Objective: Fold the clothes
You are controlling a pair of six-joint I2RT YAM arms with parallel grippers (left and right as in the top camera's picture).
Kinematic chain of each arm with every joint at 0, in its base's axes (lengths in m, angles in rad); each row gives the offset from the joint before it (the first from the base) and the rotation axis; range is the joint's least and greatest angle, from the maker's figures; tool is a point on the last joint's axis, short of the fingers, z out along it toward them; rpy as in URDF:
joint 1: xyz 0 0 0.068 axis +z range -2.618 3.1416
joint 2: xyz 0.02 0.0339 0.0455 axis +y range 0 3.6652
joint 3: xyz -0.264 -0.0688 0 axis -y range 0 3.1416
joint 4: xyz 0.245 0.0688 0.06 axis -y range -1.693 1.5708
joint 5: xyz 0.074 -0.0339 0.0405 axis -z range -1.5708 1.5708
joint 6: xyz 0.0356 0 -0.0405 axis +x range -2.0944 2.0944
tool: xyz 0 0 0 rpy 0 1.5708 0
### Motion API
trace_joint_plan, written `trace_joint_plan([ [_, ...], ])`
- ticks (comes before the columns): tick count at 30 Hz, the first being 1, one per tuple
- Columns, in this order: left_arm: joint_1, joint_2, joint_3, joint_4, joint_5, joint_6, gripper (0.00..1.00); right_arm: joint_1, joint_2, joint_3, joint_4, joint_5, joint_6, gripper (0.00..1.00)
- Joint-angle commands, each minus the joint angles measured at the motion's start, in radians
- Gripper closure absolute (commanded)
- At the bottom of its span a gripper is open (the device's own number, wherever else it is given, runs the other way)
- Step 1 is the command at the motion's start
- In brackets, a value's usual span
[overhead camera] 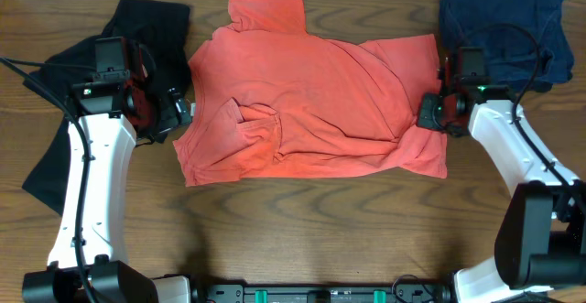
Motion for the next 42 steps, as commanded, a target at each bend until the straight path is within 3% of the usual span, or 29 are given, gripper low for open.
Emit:
trace_joint_plan([
  [1, 0.002, 0.008, -0.01, 0.007, -0.008, -0.005, 0.02, -0.03, 0.012, 0.018, -0.006, -0.002, -0.033, 0.99],
  [11, 0.0, 0.002, -0.044, 0.01, 0.002, 0.043, 0.01, -0.033, 0.012, 0.018, -0.033, -0.063, -0.046, 0.99],
  [17, -0.035, 0.005, -0.044, -0.006, 0.251, 0.267, 0.02, -0.034, 0.012, 0.018, -0.04, -0.111, -0.064, 0.99],
  [23, -0.114, 0.111, -0.044, 0.08, 0.254, 0.375, 0.02, -0.033, 0.012, 0.018, -0.043, -0.127, -0.072, 0.99],
  [36, -0.13, 0.373, -0.044, 0.328, 0.248, 0.401, 0.0, -0.033, 0.012, 0.018, -0.057, -0.13, -0.08, 0.99],
  [42, -0.154, 0.391, -0.044, 0.34, 0.31, 0.446, 0.08, -0.033, 0.012, 0.018, -0.063, -0.13, -0.08, 0.99],
])
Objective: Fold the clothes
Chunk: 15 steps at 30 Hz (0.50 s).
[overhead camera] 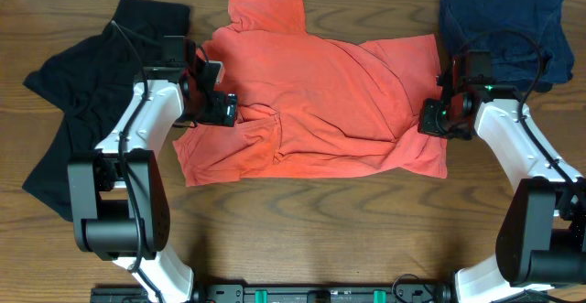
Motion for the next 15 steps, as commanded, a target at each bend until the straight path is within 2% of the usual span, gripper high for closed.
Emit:
trace_joint_plan([
  [1, -0.028, 0.011, -0.008, 0.001, 0.042, 0.042, 0.08, -0.002, 0.004, 0.018, -0.006, -0.009, -0.015, 0.99],
  [9, -0.095, 0.011, -0.008, -0.005, 0.051, 0.008, 0.1, -0.002, 0.004, 0.018, -0.018, -0.008, -0.015, 0.99],
  [12, -0.106, 0.011, -0.008, -0.007, 0.061, -0.032, 0.21, -0.002, 0.004, 0.018, -0.02, -0.008, -0.015, 0.99],
  [15, -0.111, 0.011, -0.008, -0.01, 0.06, -0.046, 0.4, -0.002, 0.004, 0.018, -0.02, -0.008, -0.015, 0.99],
])
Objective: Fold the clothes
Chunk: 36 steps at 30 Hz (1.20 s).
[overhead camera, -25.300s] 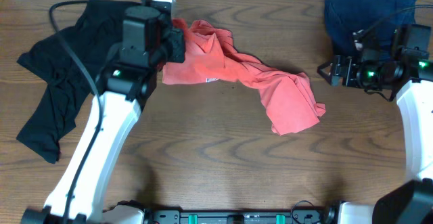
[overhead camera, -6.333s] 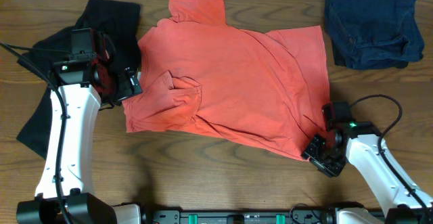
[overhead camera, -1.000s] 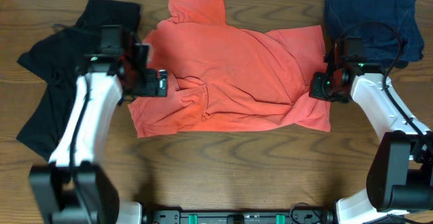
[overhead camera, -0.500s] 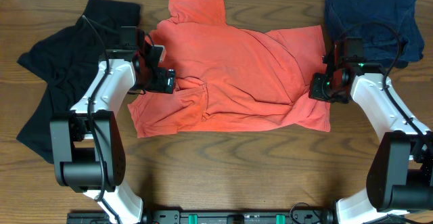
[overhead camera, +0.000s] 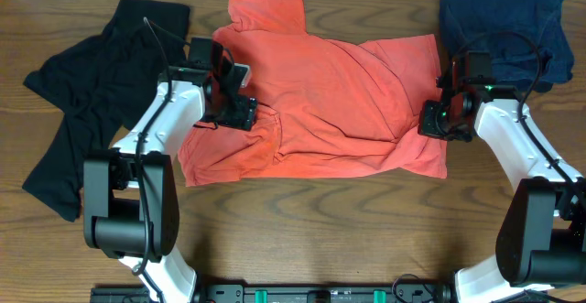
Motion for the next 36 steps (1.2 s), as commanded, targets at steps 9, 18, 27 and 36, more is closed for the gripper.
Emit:
trace_joint_plan([
  [9, -0.003, 0.011, -0.008, -0.051, -0.01, -0.097, 0.54, -0.002, 0.004, 0.018, -0.003, -0.008, -0.014, 0.99],
  [18, -0.01, 0.047, -0.014, -0.052, -0.01, -0.139, 0.62, -0.002, 0.004, 0.018, -0.001, -0.008, -0.014, 0.99],
  [27, -0.007, 0.062, -0.007, -0.033, -0.037, -0.177, 0.94, -0.002, 0.004, 0.018, 0.0, -0.008, -0.014, 0.99],
  [36, 0.008, -0.156, 0.074, -0.15, -0.101, -0.237, 0.94, -0.004, -0.06, 0.032, -0.049, -0.008, -0.022, 0.99],
])
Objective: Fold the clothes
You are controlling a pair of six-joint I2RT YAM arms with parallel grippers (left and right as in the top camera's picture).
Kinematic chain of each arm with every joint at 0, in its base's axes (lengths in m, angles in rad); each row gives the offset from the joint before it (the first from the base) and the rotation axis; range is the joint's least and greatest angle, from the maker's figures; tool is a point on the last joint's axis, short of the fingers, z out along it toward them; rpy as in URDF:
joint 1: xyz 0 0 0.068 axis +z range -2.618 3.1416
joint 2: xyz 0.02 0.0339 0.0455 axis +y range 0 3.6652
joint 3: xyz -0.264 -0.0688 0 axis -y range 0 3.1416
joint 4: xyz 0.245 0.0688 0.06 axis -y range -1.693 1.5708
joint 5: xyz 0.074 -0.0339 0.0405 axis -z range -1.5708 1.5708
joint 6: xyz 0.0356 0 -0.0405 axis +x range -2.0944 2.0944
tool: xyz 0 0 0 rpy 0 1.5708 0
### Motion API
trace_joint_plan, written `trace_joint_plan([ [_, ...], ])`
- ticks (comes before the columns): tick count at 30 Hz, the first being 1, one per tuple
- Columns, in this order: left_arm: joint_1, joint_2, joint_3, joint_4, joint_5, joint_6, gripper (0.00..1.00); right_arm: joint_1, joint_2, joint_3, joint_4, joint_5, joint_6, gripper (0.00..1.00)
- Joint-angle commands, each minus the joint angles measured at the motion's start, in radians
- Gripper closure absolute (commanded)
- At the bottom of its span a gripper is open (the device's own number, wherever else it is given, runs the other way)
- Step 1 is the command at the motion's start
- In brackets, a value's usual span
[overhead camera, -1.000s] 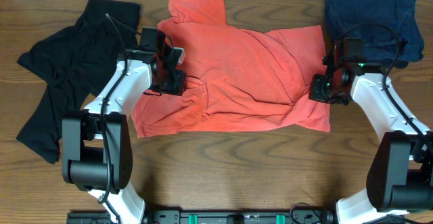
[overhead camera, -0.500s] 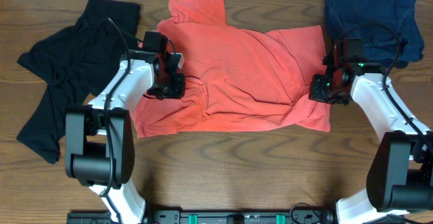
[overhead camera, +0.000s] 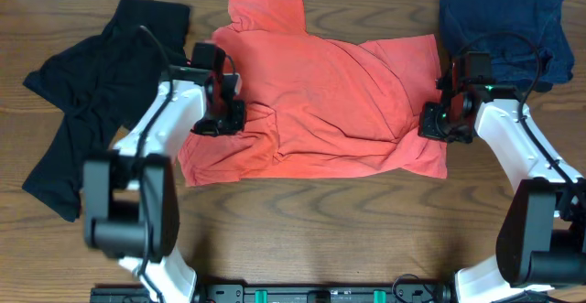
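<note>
A coral shirt (overhead camera: pixel 320 92) lies spread across the middle of the table, with a rumpled fold (overhead camera: pixel 261 124) on its left half. My left gripper (overhead camera: pixel 231 118) is low over the shirt's left edge, right beside that fold. Its fingers are hidden under the wrist, so I cannot tell whether they are open or shut. My right gripper (overhead camera: pixel 428 120) sits at the shirt's right edge near the lower corner, and its fingers are hidden from above too.
A black garment (overhead camera: pixel 87 102) lies crumpled along the left side, partly under my left arm. A navy garment (overhead camera: pixel 504 28) is bunched in the far right corner behind my right arm. Bare wooden table (overhead camera: pixel 302 230) runs along the front.
My left gripper has shifted a little left and toward the front, from just inside the shirt's left part to its left edge by the fold. The right arm and the shirt look unchanged.
At first my left gripper stood off the shirt, over the black garment. Then it was at the shirt's left edge, then a little further in over the fabric, and now back at the edge by the fold. The right gripper stayed at the shirt's right edge throughout.
</note>
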Motion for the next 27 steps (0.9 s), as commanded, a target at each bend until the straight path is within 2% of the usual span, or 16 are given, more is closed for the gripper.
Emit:
trace_joint_plan([
  [1, 0.013, -0.162, 0.067, -0.038, -0.026, -0.044, 0.94, -0.004, -0.074, 0.035, -0.028, -0.009, -0.016, 0.99],
  [7, 0.018, -0.412, 0.079, -0.176, -0.027, -0.073, 0.94, -0.004, -0.234, 0.047, -0.139, -0.009, -0.026, 0.99],
  [13, 0.018, -0.583, 0.078, -0.283, -0.072, -0.073, 0.94, -0.004, -0.367, 0.047, -0.291, -0.008, -0.021, 0.99],
  [17, 0.018, -0.632, 0.078, -0.351, -0.148, -0.076, 0.94, -0.005, -0.418, 0.047, -0.376, -0.008, -0.013, 0.99],
  [27, 0.018, -0.71, 0.078, -0.466, -0.397, -0.237, 0.94, -0.095, -0.541, 0.047, -0.48, 0.011, 0.016, 0.99],
])
